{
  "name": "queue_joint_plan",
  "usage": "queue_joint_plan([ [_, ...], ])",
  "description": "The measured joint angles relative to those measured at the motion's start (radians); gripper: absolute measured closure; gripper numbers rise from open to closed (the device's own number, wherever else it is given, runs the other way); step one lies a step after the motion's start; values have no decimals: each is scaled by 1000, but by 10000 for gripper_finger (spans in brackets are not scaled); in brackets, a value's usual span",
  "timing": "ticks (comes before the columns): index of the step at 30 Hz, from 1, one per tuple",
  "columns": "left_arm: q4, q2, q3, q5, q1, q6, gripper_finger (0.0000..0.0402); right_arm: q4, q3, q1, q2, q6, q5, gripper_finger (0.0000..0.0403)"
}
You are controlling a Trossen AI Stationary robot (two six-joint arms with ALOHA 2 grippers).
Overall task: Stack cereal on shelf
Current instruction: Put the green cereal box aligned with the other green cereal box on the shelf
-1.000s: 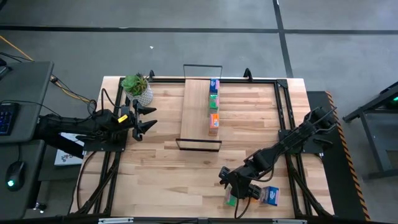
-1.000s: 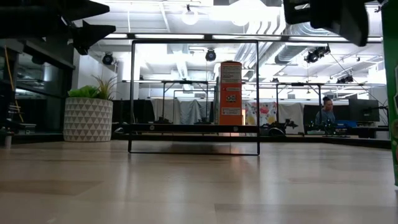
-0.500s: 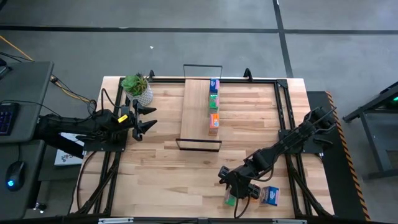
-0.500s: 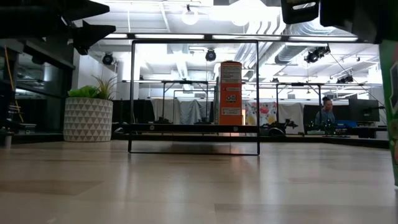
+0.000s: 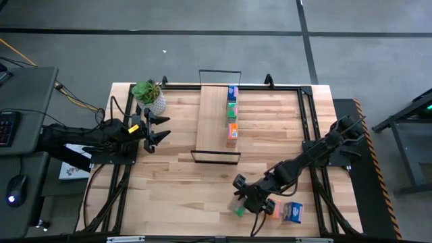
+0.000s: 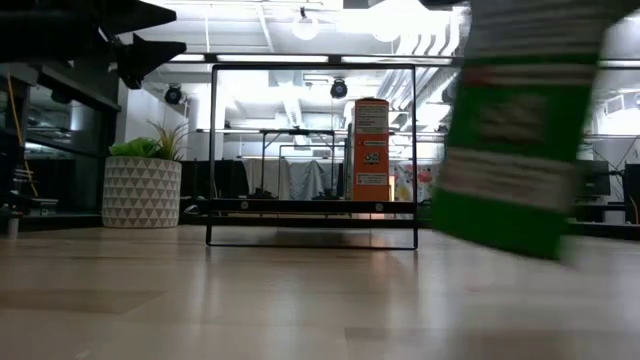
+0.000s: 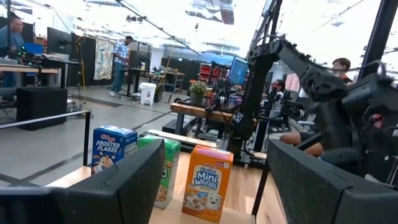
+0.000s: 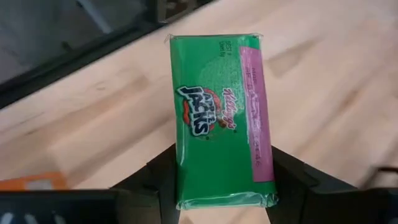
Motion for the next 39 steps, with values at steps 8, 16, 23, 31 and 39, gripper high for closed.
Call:
queue_joint_plan([
  [8,-59,0,0,0,0,1,126,-17,134,-2,0,122,224,238],
  [16,-52,0,0,-3,0,1,126,-102,392,-83,0,133,366,238],
  [23,-52,0,0,-4,0,26,126,-160,576,-265,0,445,607,238],
  [31,-82,0,0,-99,0,33,126,-381,630,-543,12,937,541,238],
  [39,-90,0,0,-109,0,3,126,-458,630,-631,170,1037,502,238],
])
